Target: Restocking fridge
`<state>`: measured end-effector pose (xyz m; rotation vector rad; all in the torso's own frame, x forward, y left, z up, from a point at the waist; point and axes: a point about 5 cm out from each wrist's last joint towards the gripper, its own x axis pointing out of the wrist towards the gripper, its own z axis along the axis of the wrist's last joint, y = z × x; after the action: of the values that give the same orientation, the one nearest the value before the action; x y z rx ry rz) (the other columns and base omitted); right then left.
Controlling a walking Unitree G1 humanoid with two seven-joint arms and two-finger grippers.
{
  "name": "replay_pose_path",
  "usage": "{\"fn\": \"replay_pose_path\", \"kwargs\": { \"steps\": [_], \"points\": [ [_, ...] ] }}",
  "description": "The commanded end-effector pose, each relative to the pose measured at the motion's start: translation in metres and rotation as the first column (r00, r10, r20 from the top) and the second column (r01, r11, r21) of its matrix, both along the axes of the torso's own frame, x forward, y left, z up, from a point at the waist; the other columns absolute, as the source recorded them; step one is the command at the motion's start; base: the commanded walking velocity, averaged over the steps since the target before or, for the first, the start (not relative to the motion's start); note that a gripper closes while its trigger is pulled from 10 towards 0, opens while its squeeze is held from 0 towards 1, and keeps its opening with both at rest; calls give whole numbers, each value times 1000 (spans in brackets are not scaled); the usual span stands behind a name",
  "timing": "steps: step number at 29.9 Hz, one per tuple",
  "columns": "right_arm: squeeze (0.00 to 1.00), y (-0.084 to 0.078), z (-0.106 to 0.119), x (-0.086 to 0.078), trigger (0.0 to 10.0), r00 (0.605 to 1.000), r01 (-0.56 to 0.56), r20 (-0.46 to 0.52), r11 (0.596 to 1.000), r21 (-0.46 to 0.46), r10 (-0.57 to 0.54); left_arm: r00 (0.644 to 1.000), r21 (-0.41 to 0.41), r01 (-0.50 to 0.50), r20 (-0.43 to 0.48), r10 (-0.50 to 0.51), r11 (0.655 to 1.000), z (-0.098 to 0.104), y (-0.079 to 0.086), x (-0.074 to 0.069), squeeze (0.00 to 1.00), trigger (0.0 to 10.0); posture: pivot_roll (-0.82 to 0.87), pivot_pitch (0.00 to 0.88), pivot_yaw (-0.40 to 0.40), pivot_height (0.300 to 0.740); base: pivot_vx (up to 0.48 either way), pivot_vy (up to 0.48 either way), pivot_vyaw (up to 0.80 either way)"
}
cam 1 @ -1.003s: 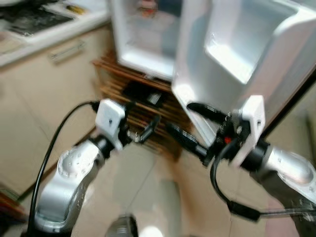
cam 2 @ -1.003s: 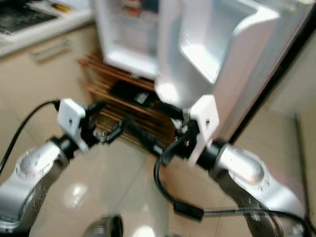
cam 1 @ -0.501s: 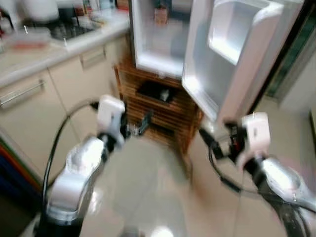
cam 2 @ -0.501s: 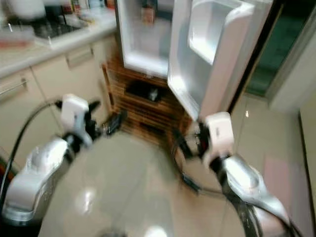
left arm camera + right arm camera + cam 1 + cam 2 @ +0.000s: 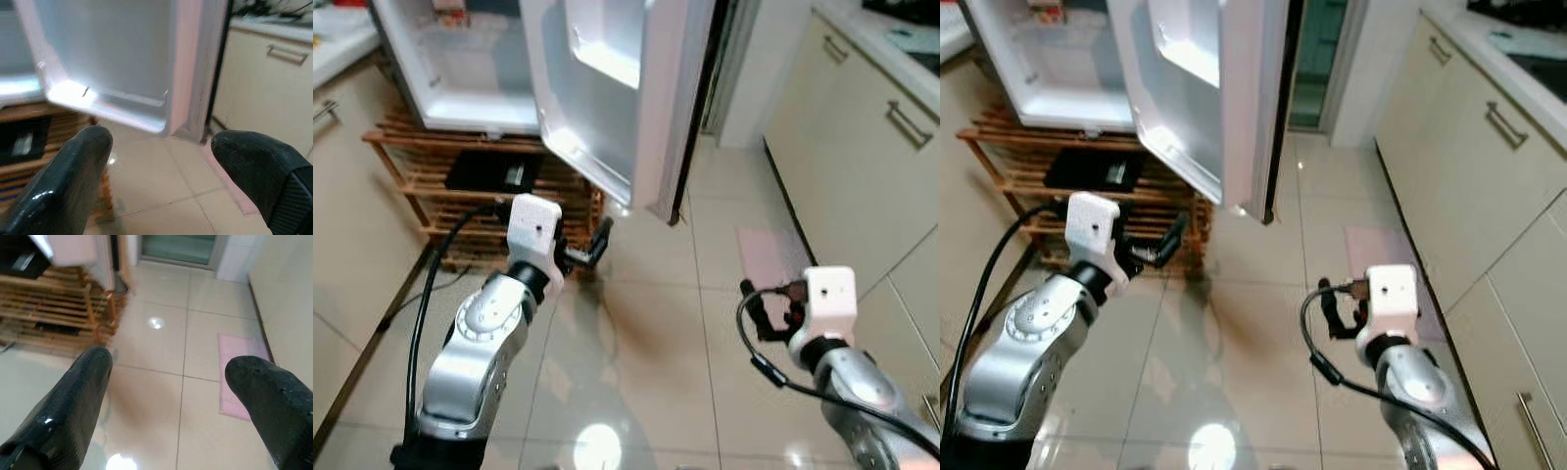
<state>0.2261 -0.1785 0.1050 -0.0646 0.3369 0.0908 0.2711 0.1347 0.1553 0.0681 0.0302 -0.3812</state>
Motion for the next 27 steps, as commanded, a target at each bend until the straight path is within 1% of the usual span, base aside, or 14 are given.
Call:
{"fn": "replay_pose_path", "kwargs": {
  "steps": [1, 5, 8, 11, 15, 17, 19, 22, 25, 27],
  "points": [
    [0, 2, 5, 5, 10000, 999, -18, 45, 1000, -11, 19, 999, 34, -37, 0, 37, 999, -1, 8, -2, 0, 10000, -21, 38, -43, 740, 0, 0, 0],
    [0, 3, 8, 9, 10000, 998, -23, 59, 999, -29, 25, 998, 45, -63, 11, 62, 997, 0, 12, -3, 0, 10000, -17, 38, -48, 740, 0, 0, 0],
    [0, 0, 8, 13, 10000, 998, 14, 69, 999, -38, -12, 997, 60, -77, 13, 76, 995, 0, 14, -2, 0, 10000, -15, 40, -49, 740, 0, 0, 0],
    [0, -2, 10, 16, 10000, 994, 56, 91, 998, -32, -53, 997, 53, -78, 16, 77, 996, 1, 14, 0, 0, 10000, -16, 38, -47, 740, 0, 0, 0],
    [0, 1, 14, 17, 10000, 991, 51, 120, 999, 11, -52, 997, 42, -71, 18, 71, 997, 3, 12, 2, 0, 10000, -17, 37, -41, 740, 281, 0, 0],
    [0, 3, 15, 17, 10000, 992, 33, 124, 999, 1, -33, 998, 38, -66, 19, 66, 997, 4, 11, 3, 0, 10000, -19, 37, -37, 740, 283, 0, 0],
    [0, 3, 14, 17, 10000, 993, 40, 114, 999, 12, -41, 998, 29, -61, 23, 60, 998, 5, 9, 3, 0, 10000, -19, 35, -36, 740, 285, 0, 0],
    [0, 3, 13, 18, 10000, 994, 41, 103, 999, -2, -41, 998, 24, -60, 27, 59, 998, 7, 9, 4, 0, 10000, -19, 35, -35, 740, 285, 0, -800],
    [0, 6, 14, 19, 10000, 993, 22, 117, 1000, -17, -20, 998, 19, -59, 32, 58, 998, 8, 8, 4, 0, 10000, -17, 34, -37, 740, 281, 0, 0],
    [0, 8, 14, 20, 10000, 992, 14, 122, 1000, -11, -12, 998, 20, -58, 33, 58, 998, 8, 8, 4, 0, 10000, -15, 32, -39, 740, 285, 0, 0]
  ]
}}
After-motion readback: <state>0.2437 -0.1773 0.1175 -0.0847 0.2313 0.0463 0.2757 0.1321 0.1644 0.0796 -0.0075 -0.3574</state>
